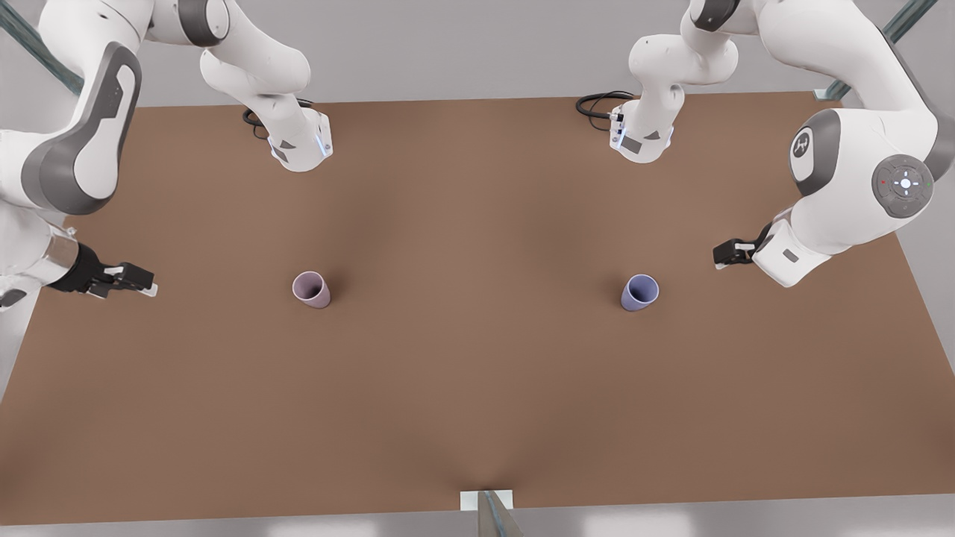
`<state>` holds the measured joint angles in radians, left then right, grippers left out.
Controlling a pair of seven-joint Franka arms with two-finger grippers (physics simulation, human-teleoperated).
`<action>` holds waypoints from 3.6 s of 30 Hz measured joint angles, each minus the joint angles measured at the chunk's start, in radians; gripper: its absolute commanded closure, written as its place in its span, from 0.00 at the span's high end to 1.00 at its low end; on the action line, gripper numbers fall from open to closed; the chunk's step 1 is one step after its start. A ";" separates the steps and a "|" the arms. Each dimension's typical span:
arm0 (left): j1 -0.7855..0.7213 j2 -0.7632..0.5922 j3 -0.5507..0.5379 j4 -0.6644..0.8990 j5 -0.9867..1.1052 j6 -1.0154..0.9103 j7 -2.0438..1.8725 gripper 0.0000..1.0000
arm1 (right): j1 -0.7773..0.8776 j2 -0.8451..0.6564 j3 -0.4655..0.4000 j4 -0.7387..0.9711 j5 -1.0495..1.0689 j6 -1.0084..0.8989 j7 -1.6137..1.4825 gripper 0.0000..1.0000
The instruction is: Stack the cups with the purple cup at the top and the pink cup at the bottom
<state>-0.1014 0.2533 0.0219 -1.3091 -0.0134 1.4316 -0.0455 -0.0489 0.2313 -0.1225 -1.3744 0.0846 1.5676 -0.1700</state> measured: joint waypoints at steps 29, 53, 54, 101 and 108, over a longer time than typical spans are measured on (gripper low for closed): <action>-0.001 0.032 0.010 -0.054 0.004 0.062 -0.005 1.00 | 0.167 0.017 0.107 -0.845 0.062 0.768 -0.152 0.89; -0.003 0.033 0.010 -0.061 0.004 0.064 -0.006 1.00 | 0.185 0.041 0.109 -0.921 0.063 0.916 -0.237 0.35; -0.003 0.033 0.010 -0.061 0.004 0.064 -0.006 1.00 | 0.187 0.041 0.109 -0.920 0.063 0.916 -0.239 0.34; -0.033 -0.037 -0.005 -1.002 -0.077 1.122 0.006 1.00 | 0.960 0.575 0.053 0.159 -0.002 0.493 0.876 0.94; -0.032 0.002 -0.005 -1.015 -0.076 1.199 0.009 0.71 | 0.708 0.116 -0.018 -0.102 0.011 0.367 0.886 1.00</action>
<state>-0.1338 0.2549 0.0169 -2.3243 -0.0894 2.6307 -0.0368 0.6595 0.3469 -0.1406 -1.4761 0.0952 1.9348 0.7164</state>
